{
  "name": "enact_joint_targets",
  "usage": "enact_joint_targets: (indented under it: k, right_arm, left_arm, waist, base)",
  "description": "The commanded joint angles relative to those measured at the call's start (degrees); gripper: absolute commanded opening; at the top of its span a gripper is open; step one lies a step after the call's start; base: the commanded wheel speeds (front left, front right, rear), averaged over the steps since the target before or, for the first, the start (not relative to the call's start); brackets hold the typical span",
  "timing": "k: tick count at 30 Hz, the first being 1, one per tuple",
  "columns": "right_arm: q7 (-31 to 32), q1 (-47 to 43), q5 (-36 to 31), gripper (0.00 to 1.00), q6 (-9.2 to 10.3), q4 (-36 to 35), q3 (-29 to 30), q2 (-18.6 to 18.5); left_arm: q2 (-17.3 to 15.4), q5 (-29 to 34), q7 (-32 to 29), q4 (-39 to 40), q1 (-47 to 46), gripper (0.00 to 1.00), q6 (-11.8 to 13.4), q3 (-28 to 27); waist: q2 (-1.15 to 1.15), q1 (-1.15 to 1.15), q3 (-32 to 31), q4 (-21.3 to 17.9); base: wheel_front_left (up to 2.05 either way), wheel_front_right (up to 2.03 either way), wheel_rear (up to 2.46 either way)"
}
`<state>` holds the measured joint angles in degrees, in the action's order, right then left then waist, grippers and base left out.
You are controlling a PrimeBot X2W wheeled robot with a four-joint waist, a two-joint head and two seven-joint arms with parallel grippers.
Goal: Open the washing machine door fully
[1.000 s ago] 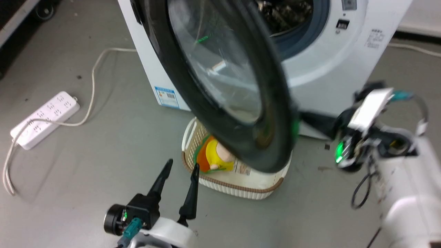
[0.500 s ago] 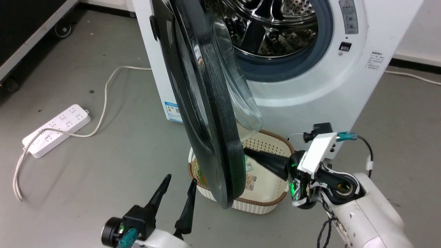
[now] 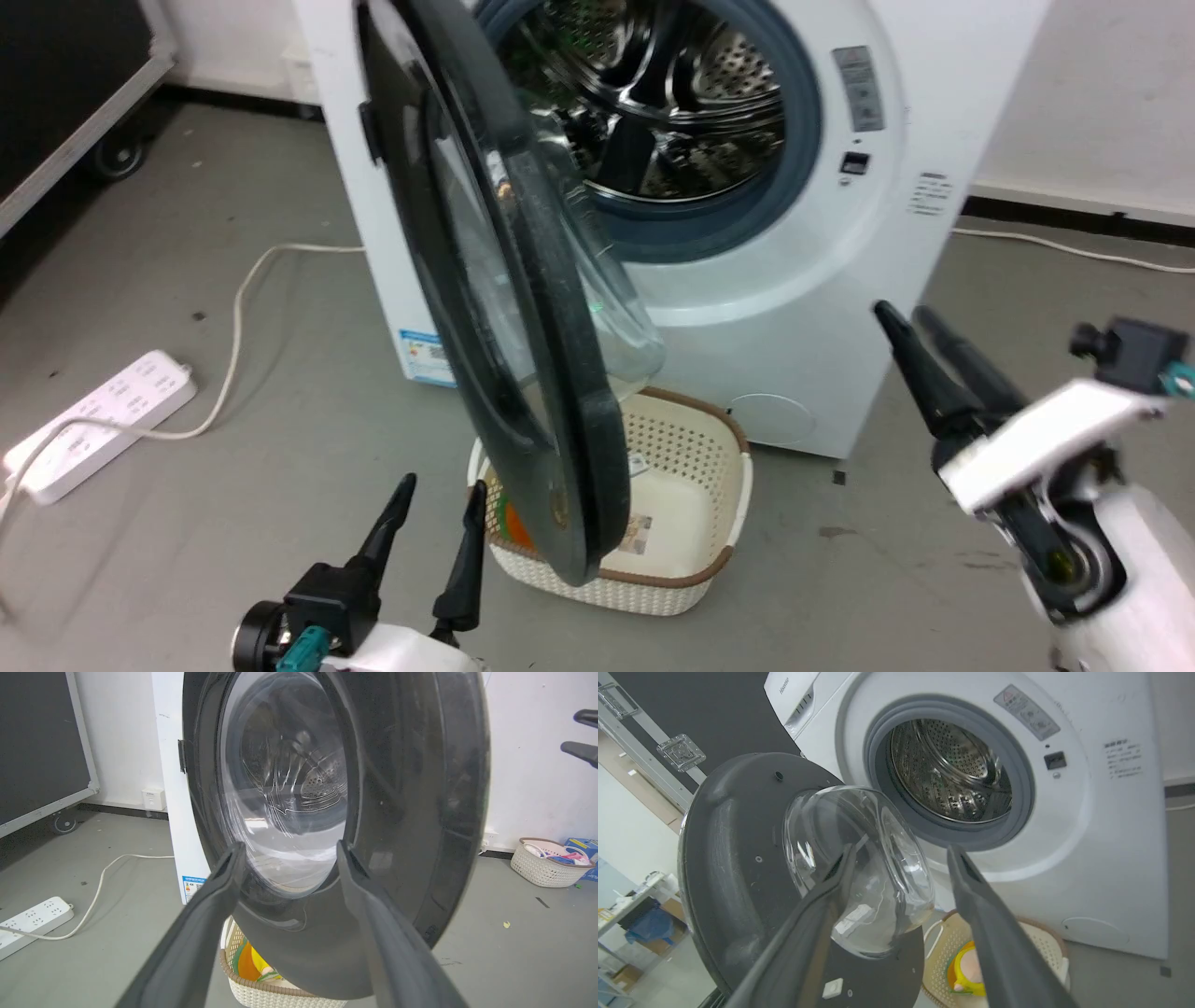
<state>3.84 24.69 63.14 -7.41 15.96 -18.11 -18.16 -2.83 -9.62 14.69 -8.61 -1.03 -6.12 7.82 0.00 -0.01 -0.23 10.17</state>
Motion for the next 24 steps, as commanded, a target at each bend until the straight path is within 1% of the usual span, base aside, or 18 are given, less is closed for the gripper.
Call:
enact_joint_targets:
  k: [1, 4, 6, 9, 11, 13, 15, 17, 20, 24]
  right_arm:
    - [-4.1, -2.2, -4.9, 1.00, -0.08, -1.6, -0.7, -1.9]
    - [-13.0, -5.0, -18.4, 1.00, -0.08, -2.5, -0.2, -5.3]
    - [-16.3, -7.3, -26.3, 1.00, -0.08, -2.6, 2.3, -5.2]
    - [-18.2, -11.8, -38.0, 1.00, -0.08, -4.2, 8.3, -2.4]
    - [-18.6, -15.2, -45.3, 1.00, -0.08, -6.6, 12.9, 0.8]
    - [-18.7, -19.1, -51.5, 1.00, -0.08, -9.8, 16.5, 4.7]
    - [-18.8, -22.5, -55.4, 1.00, -0.08, -13.0, 18.5, 8.6]
    - [-18.8, -25.5, -58.3, 1.00, -0.08, -15.5, 19.5, 11.1]
    - [-18.8, -28.7, -60.5, 1.00, -0.08, -16.7, 20.0, 13.2]
    - [-18.8, -31.2, -61.5, 1.00, -0.08, -15.6, 20.7, 14.6]
  left_arm:
    - [-0.1, 0.1, 0.3, 0.5, 1.1, 1.00, 0.4, -0.7]
    - [-0.1, 0.0, 0.3, 0.8, 1.3, 1.00, 0.4, -1.7]
    - [-0.1, -0.1, 0.3, 0.9, 1.3, 1.00, 0.4, -2.3]
    - [-0.1, -0.1, 0.3, 1.0, 1.5, 1.00, 0.3, -2.8]
    - [-0.1, -0.2, 0.3, 1.1, 1.6, 1.00, 0.2, -3.0]
    - [-0.1, -0.2, 0.3, 1.0, 1.7, 1.00, 0.2, -3.2]
    - [-0.1, -0.2, 0.3, 0.9, 1.9, 1.00, 0.1, -3.4]
    - [-0.1, 0.0, 0.3, 0.6, 2.1, 1.00, 0.0, -3.5]
    - [-0.1, 0.6, 0.3, 0.5, 2.2, 1.00, 0.0, -3.6]
    - [-0.1, 1.5, 0.3, 0.8, 2.3, 1.00, 0.1, -4.0]
  waist:
    - [0.00, 0.01, -1.1, -1.7]
    - [0.00, 0.01, -1.4, -3.1]
    - [0.00, 0.01, -1.6, -3.9]
    - [0.00, 0.01, -1.9, -4.8]
    - [0.00, 0.01, -1.8, -5.2]
    - [0.00, 0.01, -1.8, -5.6]
    - [0.00, 0.01, -1.6, -5.9]
    - [0.00, 0.01, -1.4, -6.3]
    - [0.00, 0.01, -1.3, -6.5]
    - [0.00, 0.01, -1.1, -6.7]
  base:
    - [0.00, 0.00, 0.00]
    - [0.00, 0.00, 0.00]
    - [0.00, 0.00, 0.00]
    - [0.00, 0.00, 0.00]
    - [0.00, 0.00, 0.00]
    - [0.00, 0.00, 0.00]
    - [0.00, 0.00, 0.00]
    - [0.00, 0.00, 0.00]
    - [0.00, 0.00, 0.00]
    - [0.00, 0.00, 0.00]
